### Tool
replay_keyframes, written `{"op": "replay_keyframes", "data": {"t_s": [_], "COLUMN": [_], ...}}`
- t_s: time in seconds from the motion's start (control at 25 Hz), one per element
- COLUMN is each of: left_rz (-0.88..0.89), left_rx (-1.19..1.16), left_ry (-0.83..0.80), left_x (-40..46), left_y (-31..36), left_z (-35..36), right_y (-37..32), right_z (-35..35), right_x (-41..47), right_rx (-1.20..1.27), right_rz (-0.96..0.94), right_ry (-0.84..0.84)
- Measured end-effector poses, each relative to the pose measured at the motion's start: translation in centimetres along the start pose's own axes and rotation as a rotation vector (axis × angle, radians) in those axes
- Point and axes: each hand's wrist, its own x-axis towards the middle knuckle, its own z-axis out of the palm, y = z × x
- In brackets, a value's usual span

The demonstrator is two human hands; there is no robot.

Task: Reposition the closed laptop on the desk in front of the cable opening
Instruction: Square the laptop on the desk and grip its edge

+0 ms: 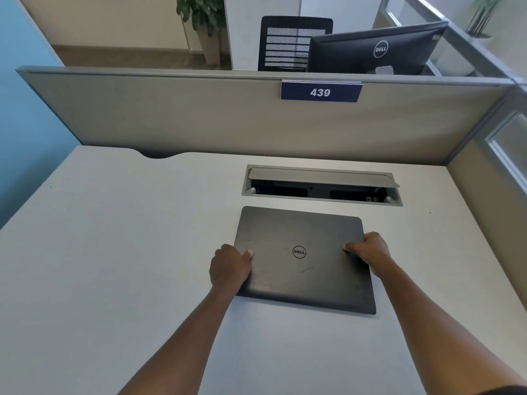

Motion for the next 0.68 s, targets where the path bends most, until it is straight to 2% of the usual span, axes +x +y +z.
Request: {"op": "replay_keyframes", "data": {"t_s": [0.24, 0.52, 0.68], "left_rz": [0.05, 0.097, 0.15], "left_rx": [0.062, 0.095, 0.119], "left_ry": [0.042, 0.096, 0.074], "left_x": [-0.4, -1.4, -2.0], "left_y": [0.2, -0.1, -0.6], "left_z": [0.1, 0.6, 1.2], "right_y": [0.7, 1.0, 2.5], "right_z": [0.5, 0.7, 0.7], "right_x": [1.2, -2.1, -3.6], "right_rx": [-0.106, -0.176, -0.195], "right_rz": [-0.026, -0.13, -0.179], "right_ry": [0.064, 0.1, 0.097]}}
